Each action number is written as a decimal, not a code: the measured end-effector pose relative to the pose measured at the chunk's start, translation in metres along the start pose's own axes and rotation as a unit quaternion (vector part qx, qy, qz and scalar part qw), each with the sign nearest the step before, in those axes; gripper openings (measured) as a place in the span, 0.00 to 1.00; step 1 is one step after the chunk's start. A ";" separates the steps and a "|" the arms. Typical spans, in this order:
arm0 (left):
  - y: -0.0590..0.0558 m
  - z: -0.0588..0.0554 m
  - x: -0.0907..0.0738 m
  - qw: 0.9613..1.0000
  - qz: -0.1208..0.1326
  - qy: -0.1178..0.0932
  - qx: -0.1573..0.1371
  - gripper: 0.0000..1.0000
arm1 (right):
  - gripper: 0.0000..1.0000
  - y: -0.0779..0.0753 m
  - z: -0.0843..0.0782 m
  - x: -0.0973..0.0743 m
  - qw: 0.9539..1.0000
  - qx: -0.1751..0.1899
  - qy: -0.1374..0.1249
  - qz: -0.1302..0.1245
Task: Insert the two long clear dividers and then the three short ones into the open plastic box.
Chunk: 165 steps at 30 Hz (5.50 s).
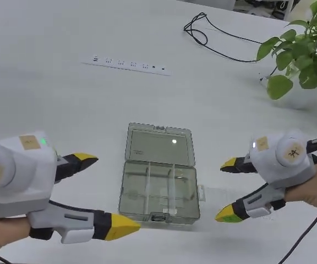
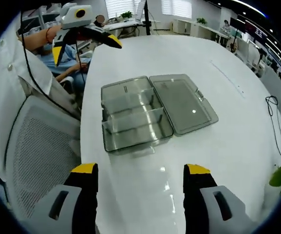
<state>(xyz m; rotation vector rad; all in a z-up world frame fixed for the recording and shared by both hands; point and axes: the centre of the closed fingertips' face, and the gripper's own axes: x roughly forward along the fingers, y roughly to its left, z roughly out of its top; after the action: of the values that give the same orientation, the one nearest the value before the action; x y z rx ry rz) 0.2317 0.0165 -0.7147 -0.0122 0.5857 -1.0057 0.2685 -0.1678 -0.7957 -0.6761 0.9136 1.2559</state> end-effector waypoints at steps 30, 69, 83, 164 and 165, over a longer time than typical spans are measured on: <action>0.003 -0.002 0.001 1.000 0.001 0.003 -0.009 0.96 | 0.43 -0.014 -0.049 0.038 0.991 -0.087 0.104 0.022; -0.002 0.003 -0.003 1.000 0.000 -0.001 -0.003 0.93 | 0.32 -0.008 -0.028 0.023 0.993 -0.087 0.069 -0.044; -0.009 0.022 0.008 1.000 -0.020 -0.007 -0.005 0.88 | 0.32 0.007 0.007 -0.020 0.990 -0.093 0.029 -0.105; -0.070 0.071 0.043 0.959 -0.157 -0.067 -0.224 0.00 | 0.34 0.069 0.143 -0.074 0.968 -0.167 -0.073 -0.172; -0.070 0.071 0.043 0.959 -0.157 -0.068 -0.226 0.00 | 0.34 0.070 0.143 -0.074 0.969 -0.164 -0.073 -0.167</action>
<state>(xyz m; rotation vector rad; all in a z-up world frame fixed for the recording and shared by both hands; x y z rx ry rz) 0.2265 -0.0741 -0.6550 -0.5916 0.6893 -1.1461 0.2249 -0.0690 -0.6572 -0.9422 0.4482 1.1431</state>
